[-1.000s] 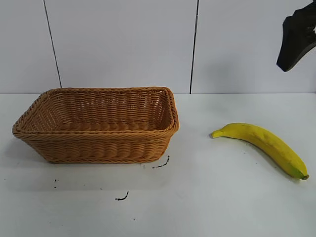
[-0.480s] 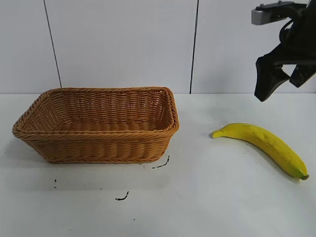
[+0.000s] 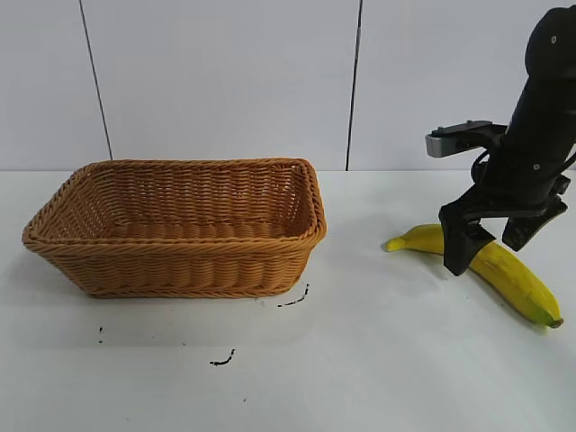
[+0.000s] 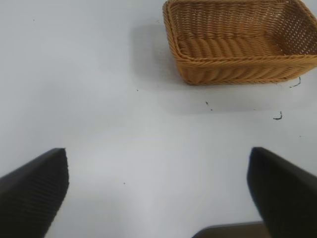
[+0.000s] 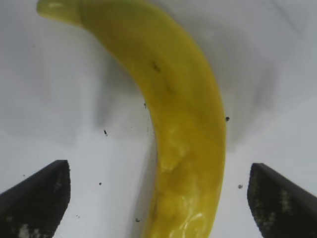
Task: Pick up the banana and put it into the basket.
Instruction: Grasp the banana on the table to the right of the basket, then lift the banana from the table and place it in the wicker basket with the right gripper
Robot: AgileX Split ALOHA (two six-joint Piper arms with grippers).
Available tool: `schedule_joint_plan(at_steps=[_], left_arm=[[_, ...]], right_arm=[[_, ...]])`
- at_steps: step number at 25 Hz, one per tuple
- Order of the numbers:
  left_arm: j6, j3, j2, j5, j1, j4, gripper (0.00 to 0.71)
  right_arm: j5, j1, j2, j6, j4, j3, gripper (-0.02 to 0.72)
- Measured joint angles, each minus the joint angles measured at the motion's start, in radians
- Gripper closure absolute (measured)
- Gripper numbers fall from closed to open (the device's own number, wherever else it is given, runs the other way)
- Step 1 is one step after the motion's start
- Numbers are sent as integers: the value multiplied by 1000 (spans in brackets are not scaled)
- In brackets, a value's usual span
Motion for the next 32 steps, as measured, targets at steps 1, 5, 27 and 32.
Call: schedule_joint_plan(at_steps=[1, 5, 27, 32], left_arm=[[0, 0, 0, 0, 0, 0, 15], [0, 0, 0, 0, 0, -1, 15], [0, 0, 0, 0, 0, 0, 15], [0, 0, 0, 0, 0, 0, 15]], right_arm=[[0, 0, 5, 1, 0, 0, 8], [0, 0, 7, 5, 0, 0, 53], [178, 1, -168, 75, -94, -80, 386], [286, 8, -169, 67, -43, -264, 386]])
